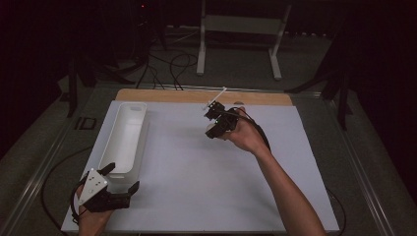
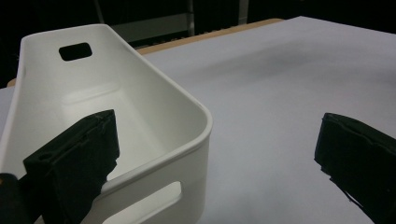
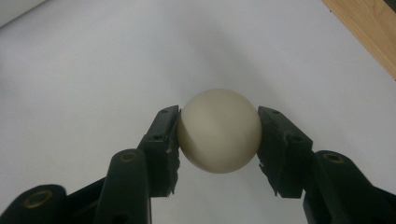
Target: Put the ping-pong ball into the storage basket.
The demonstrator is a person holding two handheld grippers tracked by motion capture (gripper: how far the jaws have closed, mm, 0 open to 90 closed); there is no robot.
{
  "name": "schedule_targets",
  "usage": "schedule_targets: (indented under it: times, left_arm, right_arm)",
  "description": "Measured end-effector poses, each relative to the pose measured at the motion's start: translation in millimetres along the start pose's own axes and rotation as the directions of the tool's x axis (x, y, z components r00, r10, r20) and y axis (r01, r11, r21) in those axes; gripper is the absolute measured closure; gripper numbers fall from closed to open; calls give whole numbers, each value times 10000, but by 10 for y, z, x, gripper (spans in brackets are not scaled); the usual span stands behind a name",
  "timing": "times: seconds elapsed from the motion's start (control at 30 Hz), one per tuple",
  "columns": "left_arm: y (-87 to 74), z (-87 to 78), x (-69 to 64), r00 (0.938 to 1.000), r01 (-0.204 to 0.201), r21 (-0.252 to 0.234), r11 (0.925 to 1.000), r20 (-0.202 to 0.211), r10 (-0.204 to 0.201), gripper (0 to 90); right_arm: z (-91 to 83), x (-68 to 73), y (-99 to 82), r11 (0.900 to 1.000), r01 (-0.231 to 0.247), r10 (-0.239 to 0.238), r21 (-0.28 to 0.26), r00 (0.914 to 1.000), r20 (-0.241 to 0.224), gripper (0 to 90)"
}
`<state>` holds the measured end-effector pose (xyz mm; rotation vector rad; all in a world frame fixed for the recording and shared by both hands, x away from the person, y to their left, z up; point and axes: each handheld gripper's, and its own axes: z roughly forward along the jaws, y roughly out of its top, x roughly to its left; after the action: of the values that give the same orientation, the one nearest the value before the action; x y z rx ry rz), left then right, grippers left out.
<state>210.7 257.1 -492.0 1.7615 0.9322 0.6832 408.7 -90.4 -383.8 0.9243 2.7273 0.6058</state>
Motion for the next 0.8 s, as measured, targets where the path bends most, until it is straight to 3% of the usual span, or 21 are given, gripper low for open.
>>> schedule_targets:
  times: [0.8]
  left_arm:
    - [-1,-3,3,10000,-19,9,10000,2,19,3]
  right_arm:
    - [25,101,97,9994,352,-353,-63,9993,-121,509]
